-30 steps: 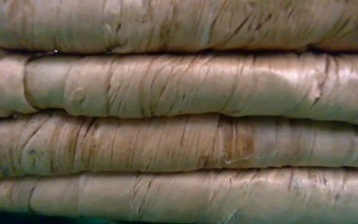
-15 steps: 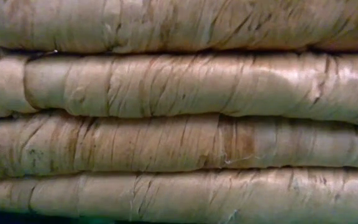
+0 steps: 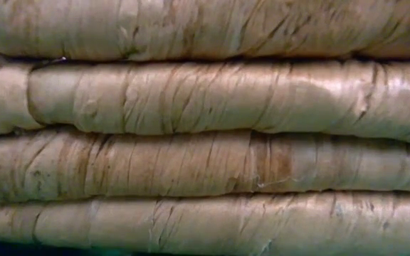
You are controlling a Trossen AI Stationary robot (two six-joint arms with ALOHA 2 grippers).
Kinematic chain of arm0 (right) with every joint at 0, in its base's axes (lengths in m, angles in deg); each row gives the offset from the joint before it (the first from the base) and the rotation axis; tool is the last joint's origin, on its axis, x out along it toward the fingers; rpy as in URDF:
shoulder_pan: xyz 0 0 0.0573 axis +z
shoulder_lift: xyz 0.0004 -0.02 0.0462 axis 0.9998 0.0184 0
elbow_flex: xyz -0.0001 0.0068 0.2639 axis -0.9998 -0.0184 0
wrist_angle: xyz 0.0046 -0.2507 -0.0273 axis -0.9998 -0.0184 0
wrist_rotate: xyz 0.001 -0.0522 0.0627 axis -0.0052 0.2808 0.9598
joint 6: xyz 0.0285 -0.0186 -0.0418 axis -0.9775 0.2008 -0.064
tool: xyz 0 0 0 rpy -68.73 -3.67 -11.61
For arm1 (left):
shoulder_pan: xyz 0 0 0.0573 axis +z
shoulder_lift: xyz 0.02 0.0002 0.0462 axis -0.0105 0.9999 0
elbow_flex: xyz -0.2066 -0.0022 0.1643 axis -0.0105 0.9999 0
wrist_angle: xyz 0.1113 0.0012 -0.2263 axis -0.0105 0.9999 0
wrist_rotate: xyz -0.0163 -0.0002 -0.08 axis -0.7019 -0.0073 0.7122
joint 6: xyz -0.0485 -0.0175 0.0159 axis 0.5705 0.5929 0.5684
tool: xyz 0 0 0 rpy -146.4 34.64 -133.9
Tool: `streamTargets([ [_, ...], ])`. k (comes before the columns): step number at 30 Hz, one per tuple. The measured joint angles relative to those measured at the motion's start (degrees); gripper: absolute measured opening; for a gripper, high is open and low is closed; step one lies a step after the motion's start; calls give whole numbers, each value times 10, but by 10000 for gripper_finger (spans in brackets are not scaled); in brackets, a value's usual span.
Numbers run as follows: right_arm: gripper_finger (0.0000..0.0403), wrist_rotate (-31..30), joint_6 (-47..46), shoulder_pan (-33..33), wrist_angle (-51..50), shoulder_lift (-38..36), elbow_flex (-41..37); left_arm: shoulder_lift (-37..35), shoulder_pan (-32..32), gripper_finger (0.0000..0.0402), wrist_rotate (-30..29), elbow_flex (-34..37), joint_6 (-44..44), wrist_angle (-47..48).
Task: Pick & Place Cloths
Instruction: Put the left white shirt into the gray laundry organizer
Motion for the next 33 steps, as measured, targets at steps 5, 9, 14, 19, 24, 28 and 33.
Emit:
streamTargets([
  [5, 13, 0, 1, 0, 0, 0, 0, 0, 1, 0, 0, 44, 1, -14],
  [9, 13, 0, 3, 0, 0, 0, 0, 0, 1, 0, 10, 68, 1, -19],
  [14, 13, 0, 4, 0, 0, 0, 0, 0, 1, 0, 56, 90, 1, -19],
  [19, 13, 0, 4, 0, 0, 0, 0, 0, 1, 0, 101, 97, -4, -13],
  [24, 13, 0, 4, 0, -1, 0, 0, 0, 1, 0, 150, 106, -11, -1],
  [28, 13, 0, 4, 0, -1, 0, 0, 0, 1, 15, 150, 124, -10, -6],
  [33, 13, 0, 4, 0, -1, 0, 0, 1, 1, 56, 147, 134, 8, -12],
])
